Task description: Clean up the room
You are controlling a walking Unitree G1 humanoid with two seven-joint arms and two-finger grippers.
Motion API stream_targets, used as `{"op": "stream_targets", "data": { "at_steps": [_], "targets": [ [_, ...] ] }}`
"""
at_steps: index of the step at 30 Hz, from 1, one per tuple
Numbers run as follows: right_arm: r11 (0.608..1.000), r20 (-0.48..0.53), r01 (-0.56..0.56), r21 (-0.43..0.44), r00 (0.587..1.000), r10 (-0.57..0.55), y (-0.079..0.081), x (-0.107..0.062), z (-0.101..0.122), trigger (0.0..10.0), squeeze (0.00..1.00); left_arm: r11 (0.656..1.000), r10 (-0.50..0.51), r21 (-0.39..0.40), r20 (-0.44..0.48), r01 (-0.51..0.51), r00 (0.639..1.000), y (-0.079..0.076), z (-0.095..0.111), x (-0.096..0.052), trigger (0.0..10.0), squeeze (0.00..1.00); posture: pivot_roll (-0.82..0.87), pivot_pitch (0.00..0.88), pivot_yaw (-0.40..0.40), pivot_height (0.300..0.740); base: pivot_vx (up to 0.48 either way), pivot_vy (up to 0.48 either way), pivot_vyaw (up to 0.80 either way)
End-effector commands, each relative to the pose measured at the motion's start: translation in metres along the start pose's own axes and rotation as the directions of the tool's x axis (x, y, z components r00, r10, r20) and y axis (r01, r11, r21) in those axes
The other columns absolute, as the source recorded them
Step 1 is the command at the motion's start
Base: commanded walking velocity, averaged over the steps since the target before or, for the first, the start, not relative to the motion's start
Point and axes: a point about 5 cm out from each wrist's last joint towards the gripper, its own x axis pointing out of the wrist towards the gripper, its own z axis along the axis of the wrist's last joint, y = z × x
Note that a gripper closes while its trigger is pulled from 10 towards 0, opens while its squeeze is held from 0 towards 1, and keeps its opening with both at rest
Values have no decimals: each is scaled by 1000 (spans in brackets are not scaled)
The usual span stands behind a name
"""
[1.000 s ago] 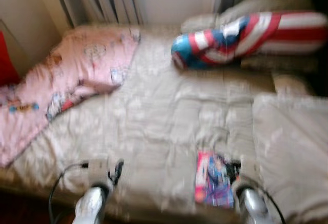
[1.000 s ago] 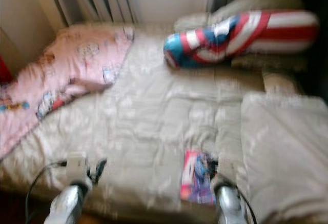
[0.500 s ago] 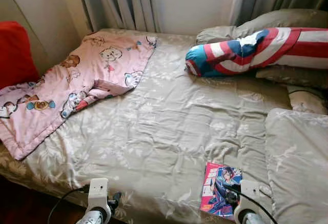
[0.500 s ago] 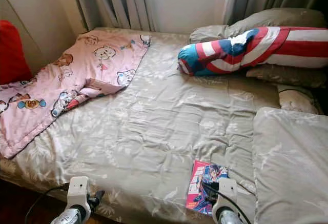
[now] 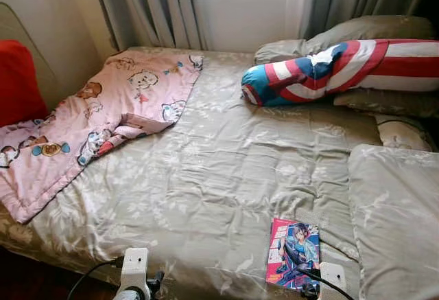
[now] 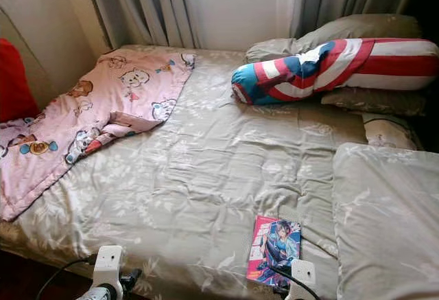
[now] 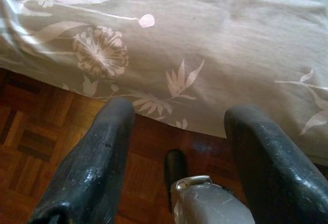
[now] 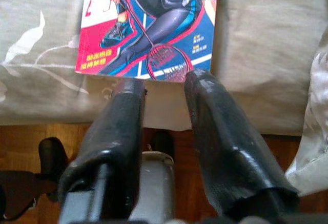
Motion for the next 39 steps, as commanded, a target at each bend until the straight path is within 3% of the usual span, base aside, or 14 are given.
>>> {"op": "stream_targets", "data": {
  "at_steps": [1,10,11,24,25,26,27,28,39],
  "targets": [
    [1000,-33,6,-3,999,-6,-6,-2,-7,10000,1000,1000,14,10,-33,-14,999,4,-7,-2,10000,0,-44,0,52,740,0,0,0],
    [999,-80,37,-19,996,-39,-30,-8,-18,10000,1000,1000,11,5,-34,-11,999,1,-8,-2,10000,0,-42,0,43,740,0,0,0],
    [999,-87,38,-25,995,-40,-31,-9,-20,10000,0,1000,11,5,-34,-11,999,1,-8,-2,10000,0,-43,0,43,740,0,0,0],
    [999,-105,14,-34,994,-18,-16,-7,-25,10000,0,999,4,32,-4,-3,1000,-1,0,0,10000,0,-35,0,41,740,0,0,0],
    [999,-106,11,-34,994,-15,-14,-7,-25,10000,0,999,3,33,-3,-2,1000,-1,0,0,10000,106,-34,0,40,740,0,0,0],
    [999,-106,9,-35,994,-13,-12,-7,-25,10000,0,999,3,33,-3,-2,1000,-1,0,0,10000,322,-33,0,40,740,0,0,0],
    [999,-107,6,-36,994,-10,-11,-7,-25,10000,0,999,7,31,-3,-7,1000,0,0,0,10000,255,-33,0,40,740,0,0,0],
    [999,-107,3,-37,994,-7,-9,-7,-25,10000,0,999,11,31,-4,-11,1000,0,0,0,10000,0,-33,0,40,740,0,0,0],
    [997,-97,-16,-73,995,9,0,-5,-22,10000,0,1000,15,10,-22,-15,1000,-3,-3,0,10000,0,-33,0,37,740,0,0,0]
  ]
}}
